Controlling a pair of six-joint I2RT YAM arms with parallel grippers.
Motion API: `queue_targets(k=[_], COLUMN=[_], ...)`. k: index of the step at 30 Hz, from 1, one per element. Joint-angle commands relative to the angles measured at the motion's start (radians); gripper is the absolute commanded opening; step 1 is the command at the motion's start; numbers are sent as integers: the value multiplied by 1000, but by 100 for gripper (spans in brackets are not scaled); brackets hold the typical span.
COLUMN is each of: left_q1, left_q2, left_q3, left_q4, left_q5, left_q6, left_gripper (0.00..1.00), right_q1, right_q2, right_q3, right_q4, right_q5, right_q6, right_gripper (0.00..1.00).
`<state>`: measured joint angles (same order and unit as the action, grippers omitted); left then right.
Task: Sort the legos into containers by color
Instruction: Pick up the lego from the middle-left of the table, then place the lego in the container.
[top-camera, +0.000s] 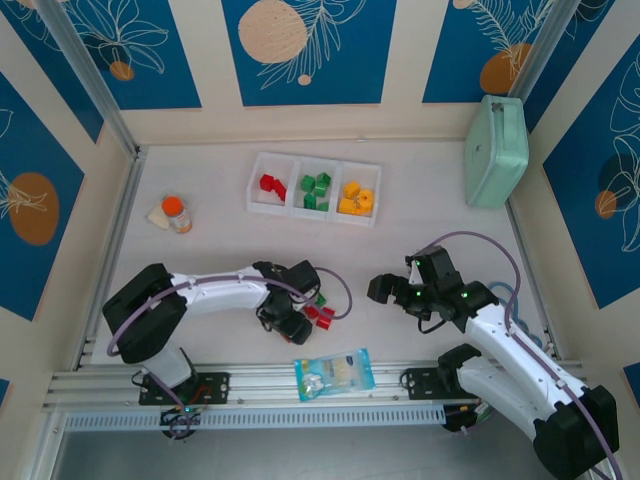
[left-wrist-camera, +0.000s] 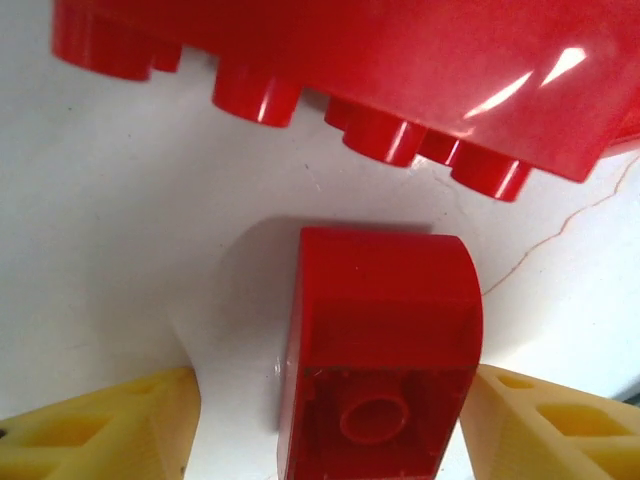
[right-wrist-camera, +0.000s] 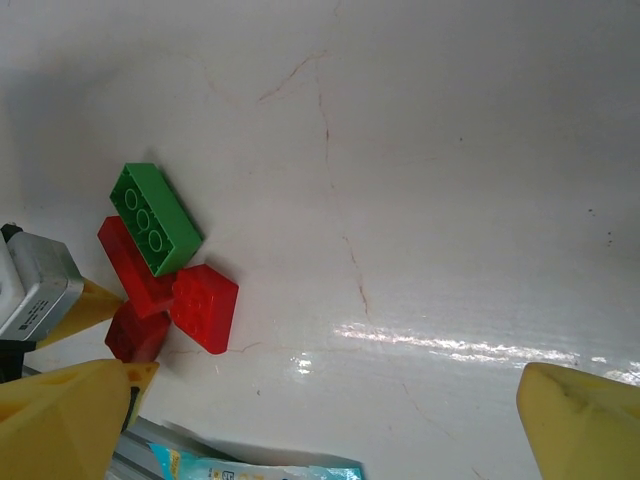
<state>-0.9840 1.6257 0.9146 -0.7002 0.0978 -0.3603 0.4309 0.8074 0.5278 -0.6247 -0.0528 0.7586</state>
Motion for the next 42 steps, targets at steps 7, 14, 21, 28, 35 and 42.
queue_targets(k=[7,14,21,28,35,42], left_q1=[-14,-13,-6,117,376,511], left_q2=[85,122,-57,-167,-68,164], left_q3=[31,95,67,121,346,660], left_q4=[-2,-53,-37,-44,-8,-19], left_q5=[20,-29,-154,-300,-249,-216], left_q6=[25,28,-22,-21,50,83], left_gripper=[45,33,24,23,20,17], right_q1=[-9,-12,-19,-39,-53,-77], right_q2=[16,12,-27,0,-53,-51], right_q3=[-3,14,-15,-11,-41,-62], right_q4=[-3,-18,-4,13,-3,40], right_q5=[-7,1,7,-25,-19,-46], right_q6=[-13,-16,1,-25,-18,-17], right_gripper=[100,100,100,100,100,99])
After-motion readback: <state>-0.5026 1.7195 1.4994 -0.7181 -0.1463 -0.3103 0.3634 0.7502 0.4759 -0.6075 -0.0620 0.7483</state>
